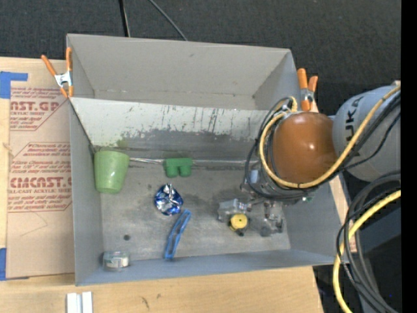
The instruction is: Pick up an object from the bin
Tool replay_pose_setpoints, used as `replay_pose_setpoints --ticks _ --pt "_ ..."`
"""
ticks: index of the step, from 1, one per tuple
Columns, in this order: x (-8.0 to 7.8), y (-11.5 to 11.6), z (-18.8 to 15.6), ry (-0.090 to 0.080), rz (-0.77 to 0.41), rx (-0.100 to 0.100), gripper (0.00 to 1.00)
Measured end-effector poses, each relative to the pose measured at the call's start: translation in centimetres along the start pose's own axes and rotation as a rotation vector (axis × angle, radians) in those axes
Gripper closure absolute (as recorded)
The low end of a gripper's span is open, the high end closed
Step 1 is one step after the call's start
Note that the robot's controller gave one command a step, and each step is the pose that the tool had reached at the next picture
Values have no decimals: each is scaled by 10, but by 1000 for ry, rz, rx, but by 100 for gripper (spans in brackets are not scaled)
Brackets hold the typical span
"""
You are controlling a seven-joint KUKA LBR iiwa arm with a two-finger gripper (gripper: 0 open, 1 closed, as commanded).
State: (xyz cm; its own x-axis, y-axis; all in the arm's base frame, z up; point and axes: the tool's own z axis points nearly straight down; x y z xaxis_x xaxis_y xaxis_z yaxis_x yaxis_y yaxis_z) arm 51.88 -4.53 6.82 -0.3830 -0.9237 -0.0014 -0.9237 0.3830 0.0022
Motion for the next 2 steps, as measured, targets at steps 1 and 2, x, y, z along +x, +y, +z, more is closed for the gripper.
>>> replay_pose_setpoints --ticks 1,2 --pt "-1 1 1 -1 1 1 0" --pt "-1 0 0 -1 1 2 100"
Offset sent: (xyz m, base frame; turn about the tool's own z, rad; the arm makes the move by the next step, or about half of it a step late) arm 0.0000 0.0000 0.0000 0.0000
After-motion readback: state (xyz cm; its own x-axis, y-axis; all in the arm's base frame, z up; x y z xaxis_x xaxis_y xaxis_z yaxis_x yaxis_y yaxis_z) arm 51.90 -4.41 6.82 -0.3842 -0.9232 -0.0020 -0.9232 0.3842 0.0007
